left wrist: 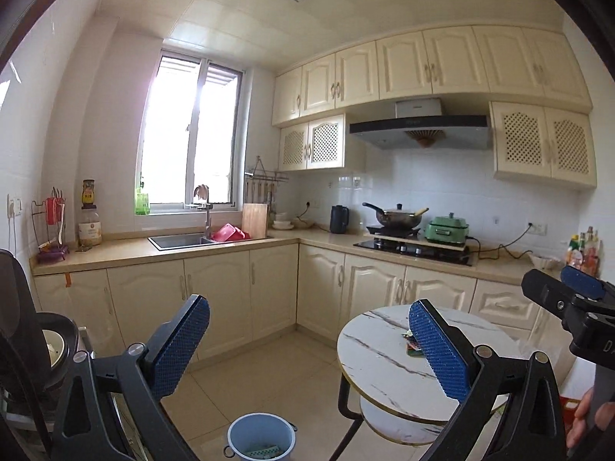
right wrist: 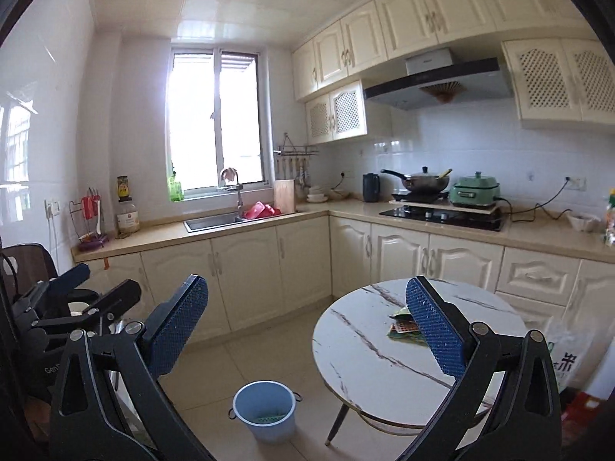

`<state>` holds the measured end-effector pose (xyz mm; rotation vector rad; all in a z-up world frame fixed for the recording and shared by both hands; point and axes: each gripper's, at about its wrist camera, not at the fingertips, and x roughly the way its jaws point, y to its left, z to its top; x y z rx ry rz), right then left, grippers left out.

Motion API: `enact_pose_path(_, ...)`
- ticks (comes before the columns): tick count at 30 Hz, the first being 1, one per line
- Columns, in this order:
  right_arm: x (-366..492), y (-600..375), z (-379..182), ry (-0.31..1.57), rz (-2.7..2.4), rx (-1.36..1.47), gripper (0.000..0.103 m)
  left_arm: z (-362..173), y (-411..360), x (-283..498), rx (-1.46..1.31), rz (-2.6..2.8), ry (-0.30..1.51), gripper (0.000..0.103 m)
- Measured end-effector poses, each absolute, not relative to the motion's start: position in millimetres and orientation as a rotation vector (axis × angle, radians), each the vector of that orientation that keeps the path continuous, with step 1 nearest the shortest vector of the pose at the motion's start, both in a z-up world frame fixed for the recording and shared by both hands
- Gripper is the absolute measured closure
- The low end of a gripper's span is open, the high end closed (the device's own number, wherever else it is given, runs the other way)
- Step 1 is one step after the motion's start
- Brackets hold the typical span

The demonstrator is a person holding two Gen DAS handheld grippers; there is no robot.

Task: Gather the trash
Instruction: 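Move both tools back toward the table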

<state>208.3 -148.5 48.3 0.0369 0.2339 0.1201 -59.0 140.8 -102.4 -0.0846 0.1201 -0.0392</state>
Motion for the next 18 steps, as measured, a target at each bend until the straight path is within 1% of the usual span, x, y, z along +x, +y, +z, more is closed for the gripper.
enact_pose_path(2, 203, -156, 49, 0.22, 0.078, 0.033, 0.0, -113, 138, -72, -0.076, -0.036, 0.121, 0.001)
enact_pose_path(4, 198, -161, 52, 0.21, 0.048, 0.031, 0.0, -121, 128, -66, -0.062, -0.031, 0.129, 0.001)
enact_pose_path(7, 194, -162, 54, 0.209, 0.031, 0.029, 0.0, -123, 121, -67, -0.051, -0.034, 0.134, 0.001)
enact_pose_path(13, 196, -163, 50, 0.212, 0.018, 0.036, 0.0, -103, 103, -20, -0.042, -0.031, 0.139, 0.001)
enact_pose_path(18, 198, -169, 45, 0.217, 0.018, 0.042, 0.0, -94, 96, -3, -0.044, -0.037, 0.149, 0.001)
